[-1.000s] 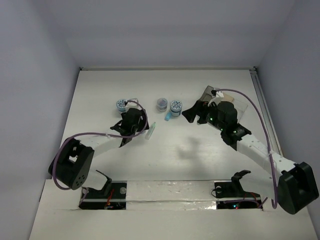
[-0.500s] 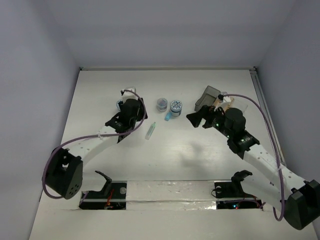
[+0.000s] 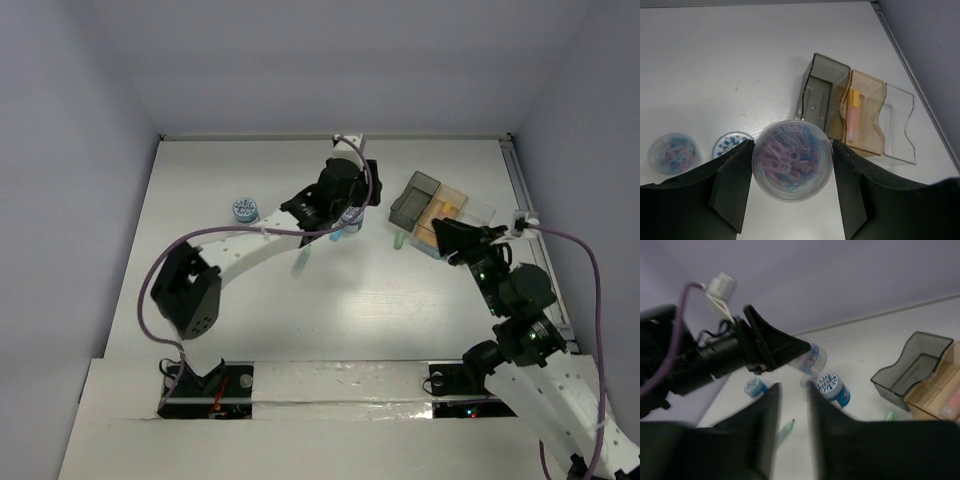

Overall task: Sort the stationery into containers
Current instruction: Place the stationery in the storage box.

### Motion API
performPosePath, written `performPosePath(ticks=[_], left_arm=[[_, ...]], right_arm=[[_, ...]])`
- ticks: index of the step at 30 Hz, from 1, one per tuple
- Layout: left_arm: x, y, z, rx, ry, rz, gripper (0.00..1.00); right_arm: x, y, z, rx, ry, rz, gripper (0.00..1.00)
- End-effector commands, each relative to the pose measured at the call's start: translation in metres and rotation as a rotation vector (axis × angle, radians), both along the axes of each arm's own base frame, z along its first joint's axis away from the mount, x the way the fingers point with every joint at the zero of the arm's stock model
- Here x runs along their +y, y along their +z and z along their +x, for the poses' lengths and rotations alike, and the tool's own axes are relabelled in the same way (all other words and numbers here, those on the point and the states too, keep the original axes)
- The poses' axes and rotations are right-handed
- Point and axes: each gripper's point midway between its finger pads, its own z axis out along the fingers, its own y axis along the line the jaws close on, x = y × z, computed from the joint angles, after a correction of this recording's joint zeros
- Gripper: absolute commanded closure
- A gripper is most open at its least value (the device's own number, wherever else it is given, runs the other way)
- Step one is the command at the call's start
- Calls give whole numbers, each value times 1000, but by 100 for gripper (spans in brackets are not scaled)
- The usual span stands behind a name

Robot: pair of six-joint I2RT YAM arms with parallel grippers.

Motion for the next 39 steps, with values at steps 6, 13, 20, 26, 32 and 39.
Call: performPosePath(ticks=[6,13,20,26,32,39], left_arm=[[-94,37,20,-102,-151,-79,100],[-134,9,50,-80,-173,-51,100],[-151,-28,56,-47,-181,-20,100],[-154,-43,60,-38,-179,2,100],[-153,-60,58,-14,-185,29,75],[-140,-35,59,-50,-144,36,30]], right_arm=[[-62,15,-26,-106,-244,152,100],[-58,17,-25,-103,-225,136,91],[-52,14,-23,-94,-202,124,88],[-48,11,-21,-86,-186,115,88],[-47,12,-20,-87,-181,113,88],[-43,10,-18,-81,-172,103,88]])
